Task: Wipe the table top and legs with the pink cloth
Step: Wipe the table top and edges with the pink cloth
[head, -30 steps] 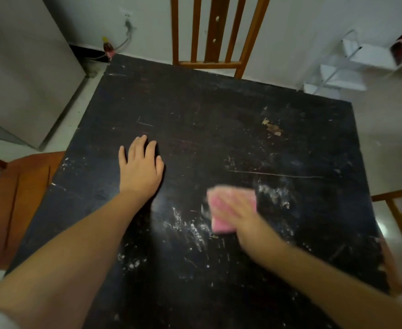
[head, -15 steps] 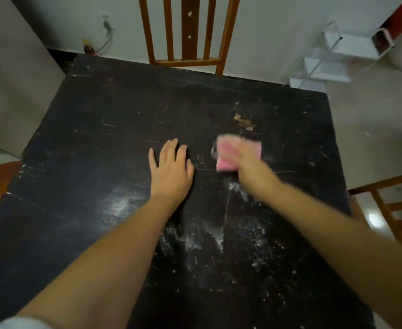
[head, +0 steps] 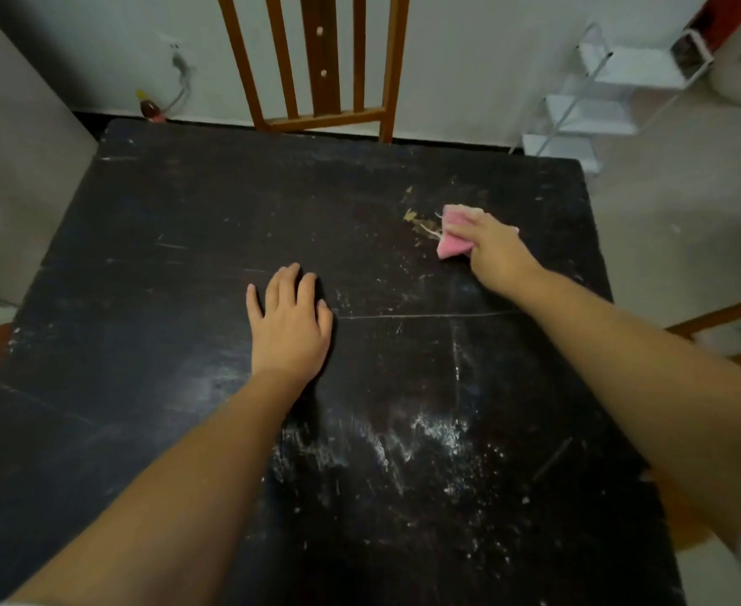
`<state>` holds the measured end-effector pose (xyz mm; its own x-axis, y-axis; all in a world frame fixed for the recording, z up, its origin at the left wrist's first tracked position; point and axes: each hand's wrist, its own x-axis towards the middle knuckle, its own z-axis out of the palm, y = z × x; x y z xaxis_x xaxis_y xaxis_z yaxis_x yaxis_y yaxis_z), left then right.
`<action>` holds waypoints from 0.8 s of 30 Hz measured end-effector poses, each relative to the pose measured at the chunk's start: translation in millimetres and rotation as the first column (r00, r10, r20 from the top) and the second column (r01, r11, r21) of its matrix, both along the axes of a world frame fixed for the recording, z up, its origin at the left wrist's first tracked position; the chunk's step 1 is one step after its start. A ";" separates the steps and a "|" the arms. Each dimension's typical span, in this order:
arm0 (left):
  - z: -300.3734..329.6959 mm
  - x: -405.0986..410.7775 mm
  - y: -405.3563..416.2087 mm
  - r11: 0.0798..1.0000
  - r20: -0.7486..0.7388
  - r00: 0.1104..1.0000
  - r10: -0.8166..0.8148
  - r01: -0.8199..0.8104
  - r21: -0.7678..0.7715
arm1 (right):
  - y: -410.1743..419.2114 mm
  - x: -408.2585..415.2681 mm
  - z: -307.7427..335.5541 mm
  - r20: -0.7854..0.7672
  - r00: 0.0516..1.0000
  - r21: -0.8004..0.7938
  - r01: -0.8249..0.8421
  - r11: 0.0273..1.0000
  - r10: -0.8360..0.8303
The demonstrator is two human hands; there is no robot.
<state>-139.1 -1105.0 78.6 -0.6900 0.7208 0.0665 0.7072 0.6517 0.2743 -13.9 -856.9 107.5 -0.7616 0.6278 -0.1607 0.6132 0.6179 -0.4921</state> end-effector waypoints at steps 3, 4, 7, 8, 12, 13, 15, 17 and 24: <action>1.6 -0.3 -0.3 1.000 0.011 1.000 0.001 -0.001 -0.016 | -79.1 56.9 -20.6 -0.080 0.983 0.013 -0.167 0.986 0.168; 2.4 0.1 -0.6 1.000 0.016 1.000 0.001 -0.001 -0.026 | -112.5 79.9 -19.6 -0.103 0.975 -0.090 -0.205 0.975 0.196; 5.1 2.1 -1.1 0.999 0.027 1.000 -0.005 0.006 -0.039 | -178.8 135.6 -8.1 -0.116 0.927 -0.159 -0.372 0.914 0.357; 5.5 2.1 -0.9 0.999 0.026 1.000 -0.005 0.006 -0.038 | -176.9 139.2 1.6 -0.132 0.912 -0.177 -0.408 0.896 0.389; 4.0 1.5 0.1 1.000 0.021 1.000 -0.002 0.002 -0.019 | -82.0 75.9 40.3 -0.216 0.942 -0.051 -0.273 0.961 0.257; 3.4 1.5 0.6 1.000 0.013 1.000 0.000 0.001 -0.012 | -48.1 58.2 40.4 -0.218 0.962 -0.021 -0.174 0.985 0.165; 1.9 1.0 1.0 1.000 -0.002 1.000 0.009 -0.009 -0.008 | 4.1 38.5 22.5 -0.144 0.990 -0.001 0.005 1.000 -0.005; 0.0 0.5 1.2 1.000 -0.006 1.000 0.011 -0.011 -0.008 | 8.4 36.6 -1.1 -0.071 0.997 0.034 0.035 0.999 -0.033; 3.9 2.9 -0.4 0.999 0.016 1.000 0.000 0.001 -0.038 | -176.8 146.1 -17.7 -0.243 0.926 -0.221 -0.342 0.913 0.288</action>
